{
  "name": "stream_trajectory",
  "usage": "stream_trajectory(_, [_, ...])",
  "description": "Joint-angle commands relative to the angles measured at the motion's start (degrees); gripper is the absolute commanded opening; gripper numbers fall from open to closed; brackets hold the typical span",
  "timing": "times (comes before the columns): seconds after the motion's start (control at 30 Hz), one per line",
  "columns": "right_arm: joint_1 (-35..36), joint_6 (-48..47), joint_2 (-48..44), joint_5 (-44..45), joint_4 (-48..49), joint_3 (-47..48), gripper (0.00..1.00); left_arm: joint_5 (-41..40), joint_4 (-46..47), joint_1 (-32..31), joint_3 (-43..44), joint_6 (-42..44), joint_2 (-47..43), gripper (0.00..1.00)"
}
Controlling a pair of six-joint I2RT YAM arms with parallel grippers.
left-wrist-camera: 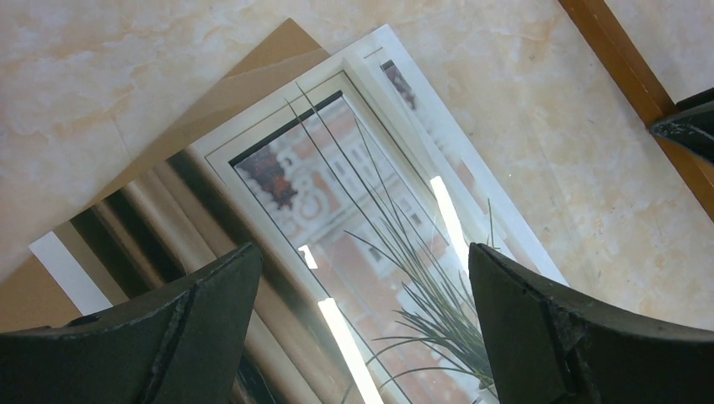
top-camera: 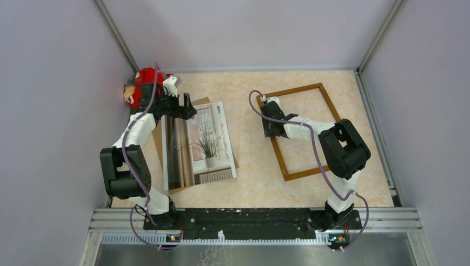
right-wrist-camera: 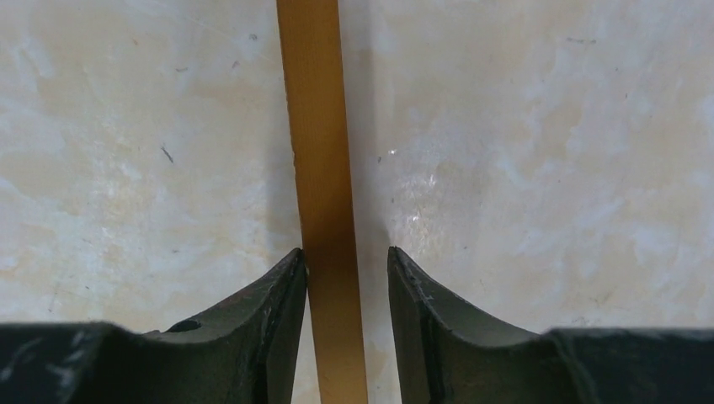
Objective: Put the photo into the frame
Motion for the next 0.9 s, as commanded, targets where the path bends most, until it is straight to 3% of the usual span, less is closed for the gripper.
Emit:
stream_trajectory(0.0, [0.95, 1.51, -0.01, 2.22, 0.49, -1.99, 0.40, 2.14, -1.06, -0.16, 3.24, -0.68, 0.18, 0.99])
stream_trajectory(0.17, [1.48, 2.77, 0.03, 1.94, 0.62, -3.88, 0.39, 2.45, -1.56, -0.99, 3.67, -0.43, -0.55, 0.99])
stream_trajectory(0.37, [1.63, 4.40, -1.48, 0.22, 0.04, -3.47, 0.00, 3.11, -1.86, -2.57, 2.96, -0.21, -1.77, 0.99])
stream_trajectory(0.63, [1.69, 5.79, -6.24, -8.97, -12.02, 16.32, 0.00, 5.52, -2.17, -3.69, 2.23, -0.89, -0.87, 0.99])
stream_trajectory(0.87, [1.71, 16.78, -7.70, -23.17, -17.65, 34.42, 0.00, 7.91, -2.43, -5.33, 1.43, -2.74, -0.98, 0.99])
